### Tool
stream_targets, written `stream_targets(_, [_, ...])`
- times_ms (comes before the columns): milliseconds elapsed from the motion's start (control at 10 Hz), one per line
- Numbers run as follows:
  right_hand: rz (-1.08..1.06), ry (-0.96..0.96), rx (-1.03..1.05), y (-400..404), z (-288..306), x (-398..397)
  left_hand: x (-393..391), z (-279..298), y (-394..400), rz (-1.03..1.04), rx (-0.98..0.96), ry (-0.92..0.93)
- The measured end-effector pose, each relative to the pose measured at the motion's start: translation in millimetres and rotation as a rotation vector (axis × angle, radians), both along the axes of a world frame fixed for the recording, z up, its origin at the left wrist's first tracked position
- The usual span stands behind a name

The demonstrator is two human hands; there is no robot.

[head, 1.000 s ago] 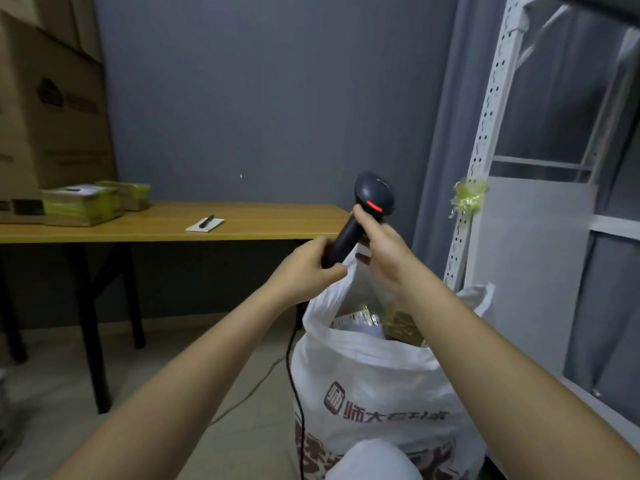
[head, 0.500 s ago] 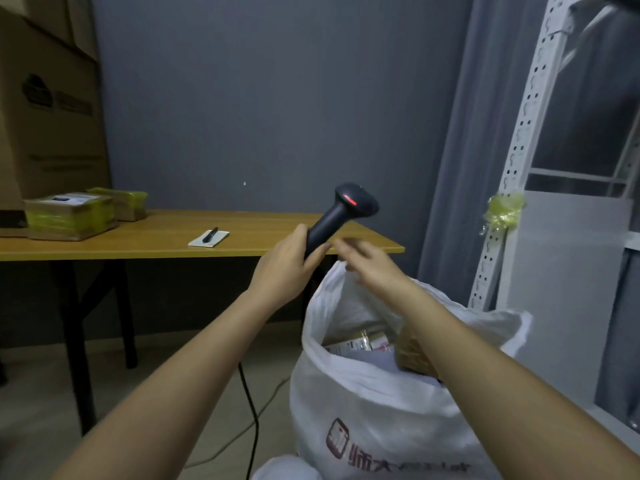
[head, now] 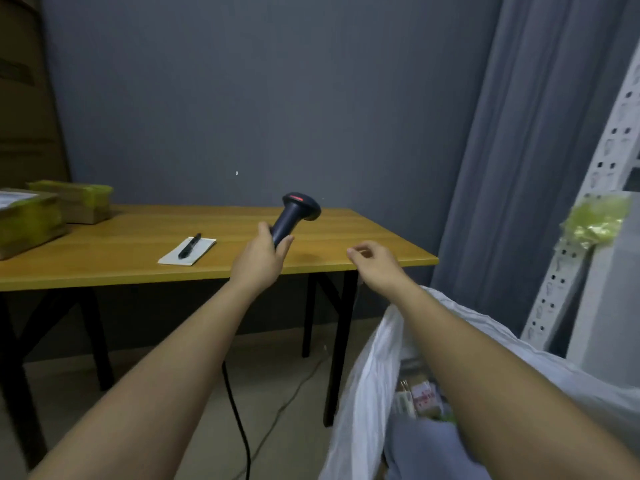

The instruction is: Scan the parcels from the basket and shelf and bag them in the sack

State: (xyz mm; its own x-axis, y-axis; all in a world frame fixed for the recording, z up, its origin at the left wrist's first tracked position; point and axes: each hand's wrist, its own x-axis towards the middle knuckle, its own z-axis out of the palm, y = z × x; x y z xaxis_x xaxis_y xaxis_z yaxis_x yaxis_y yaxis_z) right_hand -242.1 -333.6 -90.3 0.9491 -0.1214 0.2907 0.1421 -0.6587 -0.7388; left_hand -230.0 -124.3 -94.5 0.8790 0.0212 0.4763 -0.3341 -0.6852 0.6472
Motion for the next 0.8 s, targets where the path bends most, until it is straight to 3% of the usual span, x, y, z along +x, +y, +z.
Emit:
stream_targets(200, [-0.071,-0.109,-0.078,-10,9,100,123,-7,-19,0.123,0.147,-0.053])
stream_targets(400, [-0.094,-0.118,-0.179,-23,-4,158,202,-25,-46,0.152,0.194,0.071])
stream_targets(700, [-0.131,-0.091,-0.217,-41,-3,151,211,-21,-71,0.195,0.322,0.204])
stream_targets(800, [-0.158,-0.15,-0.163,-47,9,131,188,-1,-75,0.218,0.227,0.098])
